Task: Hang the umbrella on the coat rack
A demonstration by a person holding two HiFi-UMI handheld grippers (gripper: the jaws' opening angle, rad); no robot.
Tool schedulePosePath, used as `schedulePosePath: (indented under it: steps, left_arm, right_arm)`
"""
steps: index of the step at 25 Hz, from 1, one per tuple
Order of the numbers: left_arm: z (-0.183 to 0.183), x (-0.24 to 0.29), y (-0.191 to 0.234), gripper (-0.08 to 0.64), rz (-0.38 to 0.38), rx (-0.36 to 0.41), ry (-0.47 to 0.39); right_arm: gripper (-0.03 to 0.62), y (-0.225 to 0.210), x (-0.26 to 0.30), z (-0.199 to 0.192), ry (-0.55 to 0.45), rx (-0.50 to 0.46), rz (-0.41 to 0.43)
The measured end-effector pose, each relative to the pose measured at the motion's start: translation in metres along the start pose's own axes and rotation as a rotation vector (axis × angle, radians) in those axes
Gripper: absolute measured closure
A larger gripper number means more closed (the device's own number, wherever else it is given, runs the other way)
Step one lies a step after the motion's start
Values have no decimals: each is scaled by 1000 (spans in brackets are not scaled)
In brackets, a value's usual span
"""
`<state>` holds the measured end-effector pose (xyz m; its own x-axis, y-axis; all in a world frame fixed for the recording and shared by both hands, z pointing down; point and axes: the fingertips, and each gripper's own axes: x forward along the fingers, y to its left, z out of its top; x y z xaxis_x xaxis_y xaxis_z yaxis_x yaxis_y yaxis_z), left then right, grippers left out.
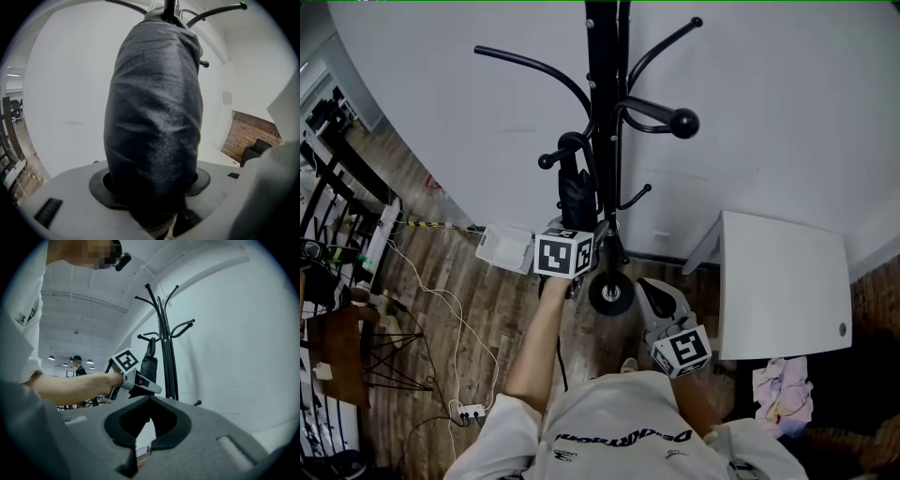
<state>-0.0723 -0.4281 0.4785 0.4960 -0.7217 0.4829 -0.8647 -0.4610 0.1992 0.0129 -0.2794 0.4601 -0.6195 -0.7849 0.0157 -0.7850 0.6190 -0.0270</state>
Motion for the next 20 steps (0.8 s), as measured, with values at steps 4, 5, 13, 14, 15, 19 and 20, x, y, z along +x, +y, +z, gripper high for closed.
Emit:
schedulePosePath:
  steps: [4,5,13,14,15,19,20]
  left_arm:
    - [1,3,4,307,10,18,-22]
    - [2,3,5,305,12,26,-30]
    - [5,7,7,291,31,53,-77]
    - [5,9,7,291,27,53,-79]
    - [6,10,6,291,22,52,-80]
    - [8,14,1,288,11,48,-81]
    - [8,15,1,287,14,44,-85]
  right_arm:
    - [592,0,-2,1,-2,-9,2]
    - [592,0,-3,1,-3,-8,1]
    - [592,2,-10,4,-5,-13,1]
    - [592,3,-10,3,-4,-14,1]
    - [592,3,-11,3,-4,-16,1]
    - [592,4,-17,5,-6,-16,-5]
    - [592,4,-18,6,-6,-17,-6]
